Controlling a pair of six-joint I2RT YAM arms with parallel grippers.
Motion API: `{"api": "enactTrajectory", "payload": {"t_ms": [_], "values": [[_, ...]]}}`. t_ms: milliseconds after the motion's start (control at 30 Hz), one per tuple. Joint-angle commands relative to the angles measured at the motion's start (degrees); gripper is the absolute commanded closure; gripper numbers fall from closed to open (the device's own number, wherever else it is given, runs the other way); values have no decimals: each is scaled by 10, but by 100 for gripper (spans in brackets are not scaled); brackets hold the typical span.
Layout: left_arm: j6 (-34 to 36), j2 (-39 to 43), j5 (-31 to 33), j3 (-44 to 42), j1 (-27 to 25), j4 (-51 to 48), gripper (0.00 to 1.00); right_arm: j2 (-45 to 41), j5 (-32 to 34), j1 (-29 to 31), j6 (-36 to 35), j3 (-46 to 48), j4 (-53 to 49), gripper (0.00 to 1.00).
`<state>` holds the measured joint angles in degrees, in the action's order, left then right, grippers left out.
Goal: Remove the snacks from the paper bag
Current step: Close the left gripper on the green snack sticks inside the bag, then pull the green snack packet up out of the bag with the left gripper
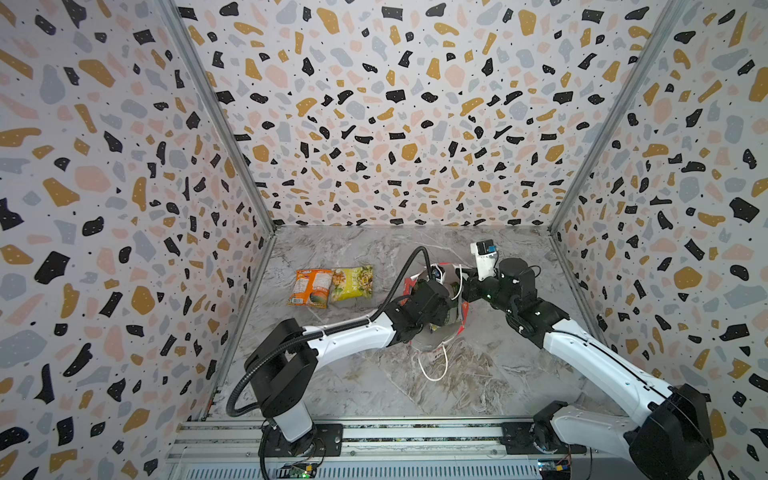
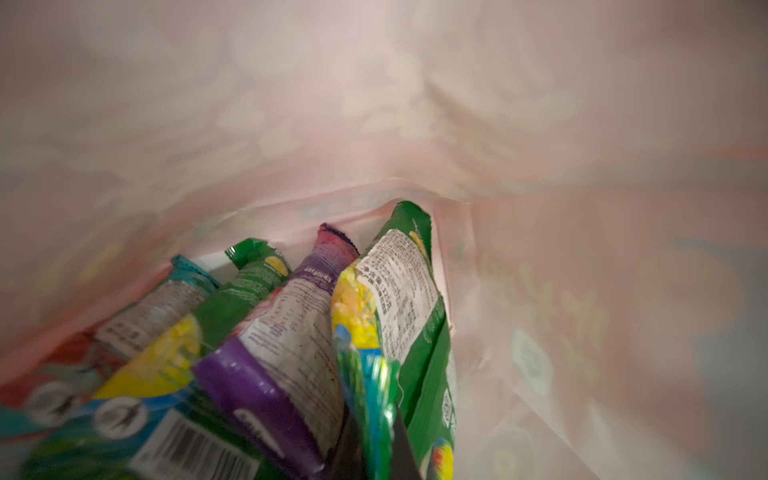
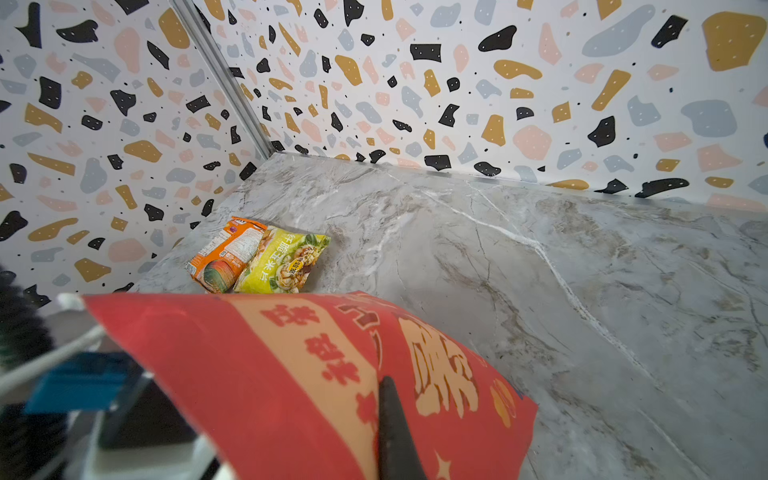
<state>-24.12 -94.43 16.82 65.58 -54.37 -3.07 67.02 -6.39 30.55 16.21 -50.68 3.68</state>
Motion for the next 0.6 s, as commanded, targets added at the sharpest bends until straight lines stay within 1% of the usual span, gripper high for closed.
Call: {"api": "enactTrajectory", "payload": {"t_ms": [0, 267, 433, 567], "values": [[13, 39, 4, -3, 7, 18, 100, -24, -5, -3, 8, -9, 60, 100], [17, 102, -4, -2, 6, 2, 100, -24, -2, -9, 11, -10, 56, 100], [32, 121, -13, 14, 6, -17, 100, -20, -1, -10, 10, -14, 53, 100], [41, 133, -11, 6, 6, -9, 100, -22, -3, -11, 12, -10, 58, 100]]}}
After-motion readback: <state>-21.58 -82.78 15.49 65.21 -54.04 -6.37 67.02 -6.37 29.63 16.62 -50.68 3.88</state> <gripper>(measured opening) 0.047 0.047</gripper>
